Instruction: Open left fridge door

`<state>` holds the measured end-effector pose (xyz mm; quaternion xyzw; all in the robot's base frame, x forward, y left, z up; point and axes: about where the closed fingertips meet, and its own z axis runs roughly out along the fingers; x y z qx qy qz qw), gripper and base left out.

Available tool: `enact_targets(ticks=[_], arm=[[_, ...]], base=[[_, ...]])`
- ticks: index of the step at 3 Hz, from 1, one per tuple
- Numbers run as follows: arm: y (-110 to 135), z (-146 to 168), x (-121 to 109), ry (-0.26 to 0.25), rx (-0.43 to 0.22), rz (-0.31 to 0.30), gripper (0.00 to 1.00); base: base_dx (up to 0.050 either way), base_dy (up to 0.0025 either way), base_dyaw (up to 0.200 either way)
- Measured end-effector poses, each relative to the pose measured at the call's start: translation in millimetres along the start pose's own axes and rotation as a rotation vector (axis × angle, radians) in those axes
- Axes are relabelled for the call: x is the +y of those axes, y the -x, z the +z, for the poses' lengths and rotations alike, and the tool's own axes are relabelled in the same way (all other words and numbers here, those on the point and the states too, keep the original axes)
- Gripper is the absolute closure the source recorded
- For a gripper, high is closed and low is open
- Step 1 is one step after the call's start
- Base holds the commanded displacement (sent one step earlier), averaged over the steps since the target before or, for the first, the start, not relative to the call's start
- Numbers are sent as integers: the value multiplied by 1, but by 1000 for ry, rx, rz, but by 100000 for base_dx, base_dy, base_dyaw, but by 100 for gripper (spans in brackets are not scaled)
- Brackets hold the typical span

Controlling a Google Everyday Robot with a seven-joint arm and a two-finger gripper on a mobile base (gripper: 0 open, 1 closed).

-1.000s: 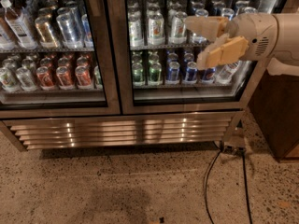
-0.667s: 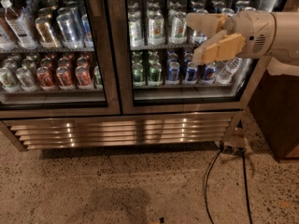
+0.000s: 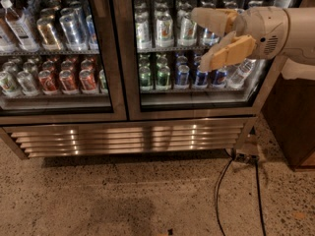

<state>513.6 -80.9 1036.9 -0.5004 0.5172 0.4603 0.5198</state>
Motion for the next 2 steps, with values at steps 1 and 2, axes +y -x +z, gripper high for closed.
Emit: enact_targets(ticks=[1, 2], arm=[[8, 7, 10, 21, 6, -120, 0], [9, 8, 11, 25, 6, -143, 0]], base=[[0, 0, 0], [0, 0, 0]])
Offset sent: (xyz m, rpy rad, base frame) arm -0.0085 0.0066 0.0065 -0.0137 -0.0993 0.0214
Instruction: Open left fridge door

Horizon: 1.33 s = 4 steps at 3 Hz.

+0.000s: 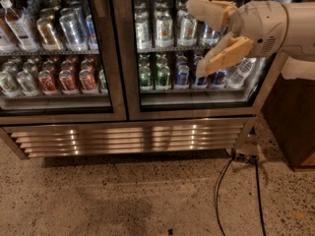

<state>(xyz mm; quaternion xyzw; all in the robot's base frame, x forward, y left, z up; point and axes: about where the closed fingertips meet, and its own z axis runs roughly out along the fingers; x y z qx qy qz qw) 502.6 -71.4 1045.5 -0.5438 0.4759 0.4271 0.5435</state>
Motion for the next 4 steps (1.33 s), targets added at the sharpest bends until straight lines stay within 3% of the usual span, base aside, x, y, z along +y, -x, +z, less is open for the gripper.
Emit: enact_targets(ticks=[1, 2, 3, 4], arm=[[-1, 4, 1, 5, 7, 23, 0], [-6, 5, 1, -16, -1, 116, 0], [-6, 5, 1, -16, -1, 116, 0], [-6, 5, 1, -16, -1, 116, 0]], base=[[0, 0, 0], [0, 0, 0], [2487, 216, 17181], [4290, -213, -10030]])
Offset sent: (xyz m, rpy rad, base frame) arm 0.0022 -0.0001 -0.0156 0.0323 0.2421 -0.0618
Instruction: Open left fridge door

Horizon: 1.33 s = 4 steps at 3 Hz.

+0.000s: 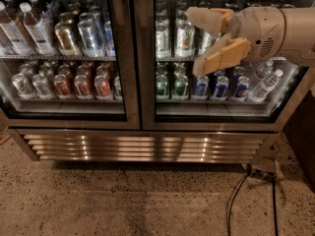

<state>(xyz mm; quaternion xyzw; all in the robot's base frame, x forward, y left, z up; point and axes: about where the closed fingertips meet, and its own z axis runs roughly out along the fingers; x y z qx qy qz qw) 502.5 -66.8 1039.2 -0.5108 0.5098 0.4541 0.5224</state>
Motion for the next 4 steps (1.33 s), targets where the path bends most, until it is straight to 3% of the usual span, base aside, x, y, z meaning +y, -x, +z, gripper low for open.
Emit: enact_targets(ticks=[1, 2, 3, 4], arm=[[0, 0, 0, 0, 0, 0, 0], [0, 0, 0, 0, 0, 0, 0], [0, 0, 0, 0, 0, 0, 0], [0, 0, 0, 0, 0, 0, 0]], base=[[3340, 246, 14827], [4845, 10, -202], [4191, 227, 10789], [3538, -248, -14005]])
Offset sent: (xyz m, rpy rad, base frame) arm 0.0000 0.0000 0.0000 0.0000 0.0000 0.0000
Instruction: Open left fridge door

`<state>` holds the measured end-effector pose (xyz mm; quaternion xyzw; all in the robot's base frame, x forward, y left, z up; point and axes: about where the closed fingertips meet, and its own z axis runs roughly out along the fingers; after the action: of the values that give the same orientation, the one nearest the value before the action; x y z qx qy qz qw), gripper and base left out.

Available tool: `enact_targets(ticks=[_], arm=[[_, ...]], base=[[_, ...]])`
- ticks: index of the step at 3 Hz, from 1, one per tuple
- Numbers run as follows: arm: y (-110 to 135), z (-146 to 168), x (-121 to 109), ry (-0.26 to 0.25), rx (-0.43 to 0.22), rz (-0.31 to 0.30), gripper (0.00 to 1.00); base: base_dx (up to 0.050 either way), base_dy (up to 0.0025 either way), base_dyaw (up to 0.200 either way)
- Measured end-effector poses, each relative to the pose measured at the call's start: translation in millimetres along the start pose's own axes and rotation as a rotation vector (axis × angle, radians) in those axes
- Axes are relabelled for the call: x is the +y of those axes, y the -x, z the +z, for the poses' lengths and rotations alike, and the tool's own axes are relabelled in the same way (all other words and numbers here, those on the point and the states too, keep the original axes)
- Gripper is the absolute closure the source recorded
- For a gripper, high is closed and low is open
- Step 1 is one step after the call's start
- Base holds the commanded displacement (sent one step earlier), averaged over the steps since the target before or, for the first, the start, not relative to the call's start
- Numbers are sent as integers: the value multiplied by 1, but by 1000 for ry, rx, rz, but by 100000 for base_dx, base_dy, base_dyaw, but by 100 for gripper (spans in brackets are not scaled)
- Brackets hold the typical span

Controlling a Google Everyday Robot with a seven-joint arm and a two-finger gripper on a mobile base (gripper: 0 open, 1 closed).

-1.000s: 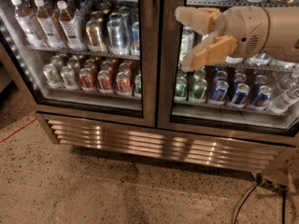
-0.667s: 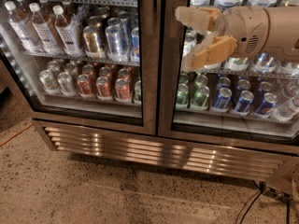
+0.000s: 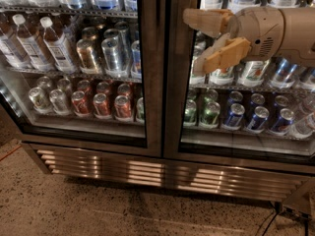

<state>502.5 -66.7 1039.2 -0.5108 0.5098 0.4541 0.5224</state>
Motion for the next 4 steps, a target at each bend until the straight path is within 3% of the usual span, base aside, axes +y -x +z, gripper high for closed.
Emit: enact_targets(ticks=[1, 3, 4], arm=[[0, 0, 0, 0, 0, 0, 0], [19, 19, -16, -35, -151, 69, 0], [19, 19, -16, -36, -151, 69, 0]], base=[[0, 0, 0], [0, 0, 0], [0, 0, 0]])
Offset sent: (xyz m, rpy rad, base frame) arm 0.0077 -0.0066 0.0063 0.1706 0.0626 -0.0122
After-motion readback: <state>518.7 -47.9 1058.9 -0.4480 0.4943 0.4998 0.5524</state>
